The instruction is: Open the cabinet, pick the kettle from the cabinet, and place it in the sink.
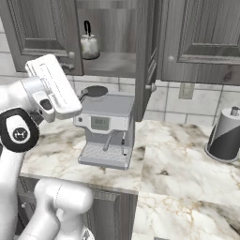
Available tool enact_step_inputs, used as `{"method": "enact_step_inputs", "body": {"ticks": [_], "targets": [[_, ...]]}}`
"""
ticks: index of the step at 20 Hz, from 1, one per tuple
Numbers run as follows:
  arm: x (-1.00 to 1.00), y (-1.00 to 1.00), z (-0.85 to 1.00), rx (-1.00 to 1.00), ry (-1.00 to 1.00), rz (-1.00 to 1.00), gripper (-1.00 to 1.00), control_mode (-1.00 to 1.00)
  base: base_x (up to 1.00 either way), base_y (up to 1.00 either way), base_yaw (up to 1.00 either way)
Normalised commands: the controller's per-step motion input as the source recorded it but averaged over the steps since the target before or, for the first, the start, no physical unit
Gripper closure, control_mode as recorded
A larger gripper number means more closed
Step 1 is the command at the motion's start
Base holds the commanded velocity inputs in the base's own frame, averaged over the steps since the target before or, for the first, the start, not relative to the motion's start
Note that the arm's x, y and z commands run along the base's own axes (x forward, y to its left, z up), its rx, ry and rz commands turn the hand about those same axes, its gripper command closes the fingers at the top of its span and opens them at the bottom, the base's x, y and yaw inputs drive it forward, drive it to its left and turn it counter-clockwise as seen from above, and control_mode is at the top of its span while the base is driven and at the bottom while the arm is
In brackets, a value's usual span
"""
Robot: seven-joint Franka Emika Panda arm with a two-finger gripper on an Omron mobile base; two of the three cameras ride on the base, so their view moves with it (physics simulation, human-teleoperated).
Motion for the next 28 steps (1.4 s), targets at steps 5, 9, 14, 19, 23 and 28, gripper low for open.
{"method": "enact_step_inputs", "body": {"ticks": [5,9,14,19,23,28], "targets": [[0.01,0.49,0.2,-0.3,0.39,0.21,-1.0,-1.0,0.0,0.0,0.0],[0.09,0.46,0.21,-0.28,0.41,0.17,-1.0,-1.0,0.0,0.0,0.0],[0.29,0.39,0.19,-0.2,0.43,0.1,-1.0,-1.0,0.0,0.0,0.0],[0.41,0.25,0.12,-0.13,0.39,0.11,-1.0,-1.0,0.0,0.0,0.0],[0.48,0.24,0.01,-0.06,0.19,0.17,-1.0,-1.0,0.0,0.0,0.0],[0.48,0.23,0.0,-0.01,0.1,0.21,-1.0,-1.0,0.0,0.0,0.0]]}}
